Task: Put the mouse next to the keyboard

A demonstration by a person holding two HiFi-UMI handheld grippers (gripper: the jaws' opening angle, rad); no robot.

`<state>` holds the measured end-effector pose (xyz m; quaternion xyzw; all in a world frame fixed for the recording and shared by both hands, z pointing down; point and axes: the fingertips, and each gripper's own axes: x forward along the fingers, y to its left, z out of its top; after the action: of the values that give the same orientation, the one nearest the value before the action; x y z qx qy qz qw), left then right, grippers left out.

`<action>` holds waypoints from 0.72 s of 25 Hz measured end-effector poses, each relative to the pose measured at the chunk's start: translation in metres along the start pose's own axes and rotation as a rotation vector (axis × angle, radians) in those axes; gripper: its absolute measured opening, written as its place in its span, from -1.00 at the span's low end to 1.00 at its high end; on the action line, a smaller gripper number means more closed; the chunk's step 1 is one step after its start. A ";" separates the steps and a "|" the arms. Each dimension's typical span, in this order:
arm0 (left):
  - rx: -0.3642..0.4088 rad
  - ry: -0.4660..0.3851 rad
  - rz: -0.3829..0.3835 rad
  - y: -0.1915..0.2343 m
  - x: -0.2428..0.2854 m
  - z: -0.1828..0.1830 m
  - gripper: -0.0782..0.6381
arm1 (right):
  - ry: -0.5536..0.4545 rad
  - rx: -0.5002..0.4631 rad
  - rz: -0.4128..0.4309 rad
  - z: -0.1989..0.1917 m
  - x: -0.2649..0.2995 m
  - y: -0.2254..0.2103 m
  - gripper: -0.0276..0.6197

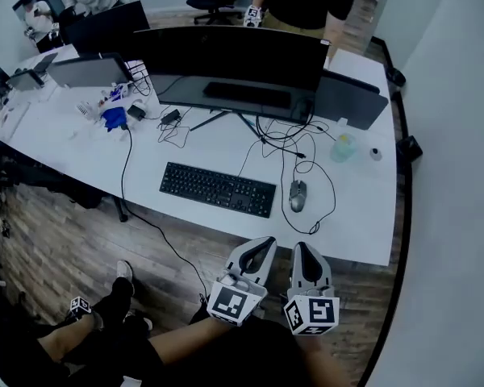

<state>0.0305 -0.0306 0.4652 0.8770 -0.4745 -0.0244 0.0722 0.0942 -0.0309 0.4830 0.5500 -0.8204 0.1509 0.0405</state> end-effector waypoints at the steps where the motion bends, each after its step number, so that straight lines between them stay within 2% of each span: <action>1: -0.003 -0.007 0.011 -0.011 -0.010 0.002 -0.75 | -0.011 0.000 0.005 0.000 -0.012 0.002 -0.85; 10: 0.020 -0.026 0.047 -0.090 -0.079 0.017 -0.75 | -0.096 -0.019 -0.009 0.008 -0.116 0.012 -0.86; 18: 0.054 -0.070 0.019 -0.121 -0.097 0.039 -0.75 | -0.118 -0.055 -0.031 0.019 -0.153 0.023 -0.86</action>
<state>0.0729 0.1116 0.4065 0.8726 -0.4857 -0.0415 0.0323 0.1352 0.1078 0.4245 0.5695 -0.8165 0.0949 0.0096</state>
